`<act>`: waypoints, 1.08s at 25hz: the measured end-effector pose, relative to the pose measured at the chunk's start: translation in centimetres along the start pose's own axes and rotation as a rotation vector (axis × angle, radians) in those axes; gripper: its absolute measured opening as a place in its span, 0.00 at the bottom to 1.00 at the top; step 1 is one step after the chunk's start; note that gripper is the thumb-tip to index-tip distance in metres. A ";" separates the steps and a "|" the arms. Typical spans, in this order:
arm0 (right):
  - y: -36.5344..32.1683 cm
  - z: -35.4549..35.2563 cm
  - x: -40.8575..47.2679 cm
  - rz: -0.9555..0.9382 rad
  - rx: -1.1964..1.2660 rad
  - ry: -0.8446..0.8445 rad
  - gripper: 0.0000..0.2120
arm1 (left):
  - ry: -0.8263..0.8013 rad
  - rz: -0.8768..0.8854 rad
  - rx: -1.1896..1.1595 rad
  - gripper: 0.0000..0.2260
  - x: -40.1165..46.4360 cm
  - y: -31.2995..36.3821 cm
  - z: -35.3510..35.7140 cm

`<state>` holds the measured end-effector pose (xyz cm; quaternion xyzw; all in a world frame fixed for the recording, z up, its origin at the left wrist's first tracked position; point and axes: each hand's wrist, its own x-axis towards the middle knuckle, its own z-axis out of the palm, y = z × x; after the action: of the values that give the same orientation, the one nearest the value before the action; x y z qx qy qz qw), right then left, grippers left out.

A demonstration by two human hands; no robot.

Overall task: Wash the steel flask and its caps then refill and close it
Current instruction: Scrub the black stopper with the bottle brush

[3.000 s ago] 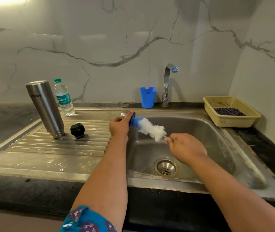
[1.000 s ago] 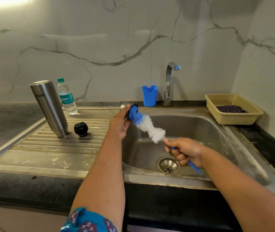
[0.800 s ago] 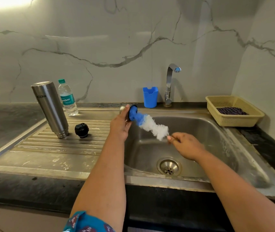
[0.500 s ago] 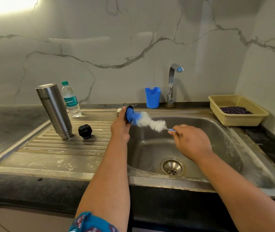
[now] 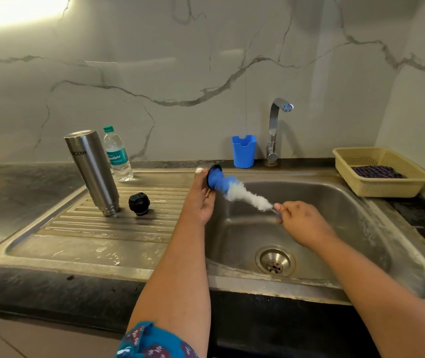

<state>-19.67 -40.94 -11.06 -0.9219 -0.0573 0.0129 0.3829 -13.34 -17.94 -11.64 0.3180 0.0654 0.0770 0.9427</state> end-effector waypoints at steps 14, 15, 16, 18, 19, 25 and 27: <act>0.6 -2.7 -0.6 0.197 0.458 -0.295 0.15 | 0.177 0.138 -0.098 0.17 0.8 0.9 -0.4; 0.6 -2.6 -0.5 0.143 0.383 -0.177 0.15 | 0.170 0.117 -0.041 0.15 0.6 0.7 0.0; 0.6 -2.5 -0.3 0.100 0.327 -0.079 0.14 | 0.141 0.087 0.012 0.12 0.4 0.3 0.4; 0.4 -1.9 -0.2 0.055 0.279 -0.027 0.13 | 0.127 0.046 0.034 0.09 0.2 -0.4 1.4; 0.2 -1.8 -0.4 0.064 0.280 -0.075 0.12 | 0.138 0.054 0.012 0.12 0.0 -0.5 1.7; 0.5 -2.1 -0.8 0.095 0.103 -0.017 0.12 | 0.421 0.167 0.106 0.21 0.4 0.5 -0.1; 0.6 -1.9 -0.6 0.093 0.077 0.115 0.13 | 0.399 0.173 0.322 0.21 -0.9 1.2 0.4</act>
<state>-20.06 -42.78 -10.19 -0.9074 0.0083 -0.0200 0.4197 -14.25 -17.34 -10.53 0.4469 0.2337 0.2070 0.8383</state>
